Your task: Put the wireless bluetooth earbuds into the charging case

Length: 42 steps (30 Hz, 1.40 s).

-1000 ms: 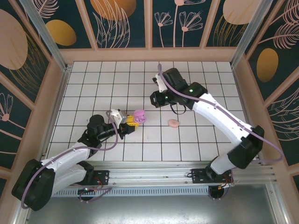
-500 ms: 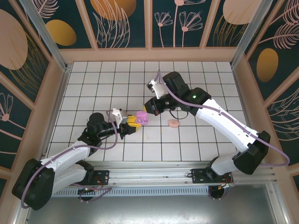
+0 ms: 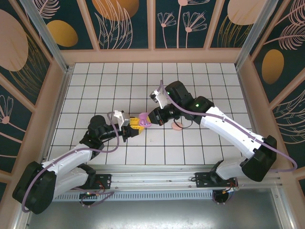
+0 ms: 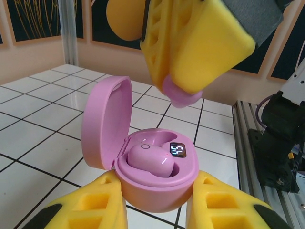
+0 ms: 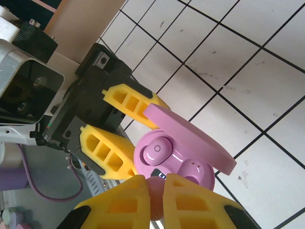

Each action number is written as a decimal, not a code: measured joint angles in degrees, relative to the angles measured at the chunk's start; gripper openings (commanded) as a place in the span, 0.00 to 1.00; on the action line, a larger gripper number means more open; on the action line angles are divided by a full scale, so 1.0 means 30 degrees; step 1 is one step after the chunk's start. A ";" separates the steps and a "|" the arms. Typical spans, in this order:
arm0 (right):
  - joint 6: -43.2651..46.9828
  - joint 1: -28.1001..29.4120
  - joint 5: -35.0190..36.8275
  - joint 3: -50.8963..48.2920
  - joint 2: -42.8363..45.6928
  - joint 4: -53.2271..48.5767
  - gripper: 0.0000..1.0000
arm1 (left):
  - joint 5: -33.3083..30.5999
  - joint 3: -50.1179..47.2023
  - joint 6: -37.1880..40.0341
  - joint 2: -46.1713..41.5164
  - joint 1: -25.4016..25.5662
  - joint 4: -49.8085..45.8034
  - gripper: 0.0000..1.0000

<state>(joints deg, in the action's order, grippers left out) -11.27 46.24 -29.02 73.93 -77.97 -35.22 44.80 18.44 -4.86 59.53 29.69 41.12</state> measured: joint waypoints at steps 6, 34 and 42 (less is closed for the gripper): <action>-0.0415 0.0000 -0.0087 -0.0583 0.0044 0.0991 0.11 | 0.0007 0.0000 -0.0474 -0.0007 0.0000 0.0597 0.00; -0.0918 0.0240 0.0233 -0.1042 0.0233 0.1749 0.25 | -0.0080 -0.0284 -0.0984 -0.0474 0.0000 0.1625 0.00; -0.0925 0.0270 0.0583 -0.1020 0.0233 0.1523 0.31 | -0.0095 -0.0291 -0.0991 -0.0481 0.0000 0.1639 0.00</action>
<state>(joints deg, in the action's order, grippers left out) -14.04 47.05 -27.27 70.87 -77.28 -30.65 44.51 17.56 -7.84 58.08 29.69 46.04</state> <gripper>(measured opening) 0.300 0.269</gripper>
